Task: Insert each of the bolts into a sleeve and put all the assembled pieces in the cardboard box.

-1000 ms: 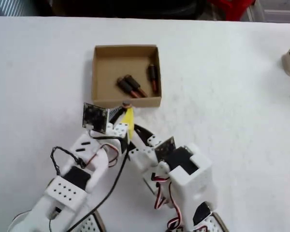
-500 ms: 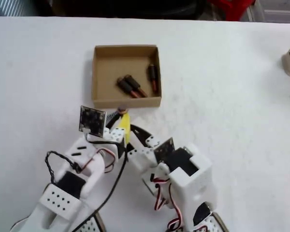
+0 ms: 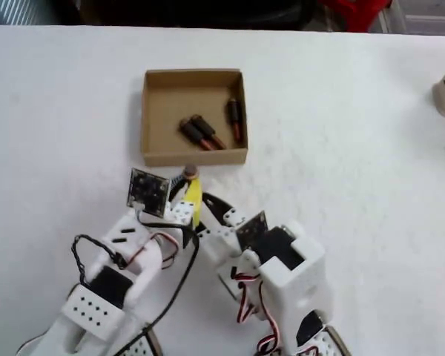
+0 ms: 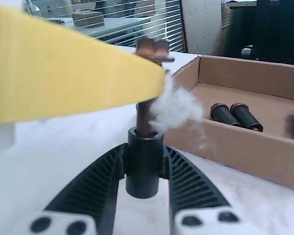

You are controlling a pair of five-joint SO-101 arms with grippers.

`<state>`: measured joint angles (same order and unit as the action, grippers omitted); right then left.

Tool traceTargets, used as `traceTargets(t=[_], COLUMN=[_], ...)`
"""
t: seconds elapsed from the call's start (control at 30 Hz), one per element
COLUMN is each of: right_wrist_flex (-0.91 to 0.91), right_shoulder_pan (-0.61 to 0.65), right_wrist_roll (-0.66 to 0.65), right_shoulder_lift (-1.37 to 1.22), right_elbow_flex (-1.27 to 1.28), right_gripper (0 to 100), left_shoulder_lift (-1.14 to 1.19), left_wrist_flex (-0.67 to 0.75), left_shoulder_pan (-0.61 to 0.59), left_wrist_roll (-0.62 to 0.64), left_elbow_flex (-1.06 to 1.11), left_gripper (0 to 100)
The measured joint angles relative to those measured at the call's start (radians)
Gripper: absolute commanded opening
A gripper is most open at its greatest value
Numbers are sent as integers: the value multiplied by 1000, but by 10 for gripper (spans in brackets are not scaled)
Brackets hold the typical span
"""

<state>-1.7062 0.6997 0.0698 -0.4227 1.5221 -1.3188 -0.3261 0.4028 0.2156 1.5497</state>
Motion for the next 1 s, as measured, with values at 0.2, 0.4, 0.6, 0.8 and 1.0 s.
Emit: traceTargets(t=[0.2, 0.4, 0.6, 0.8, 1.0], right_wrist_flex=[-3, -3, -3, -3, -2], right_shoulder_pan=[-5, -5, -8, -8, -8], right_wrist_roll=[0, 0, 0, -2, -2], right_shoulder_lift=[0, 0, 0, 0, -2], right_elbow_flex=[0, 0, 0, 2, 3], right_gripper=[18, 18, 18, 18, 18], left_shoulder_lift=[-6, -6, -8, -31, -32], left_wrist_flex=[-92, -97, -167, -227, -230], left_shoulder_pan=[0, 0, 12, 34, 34], left_wrist_roll=[-3, -8, -75, -78, -81], left_elbow_flex=[0, 0, 0, 3, 25], left_gripper=[23, 23, 24, 24, 24])
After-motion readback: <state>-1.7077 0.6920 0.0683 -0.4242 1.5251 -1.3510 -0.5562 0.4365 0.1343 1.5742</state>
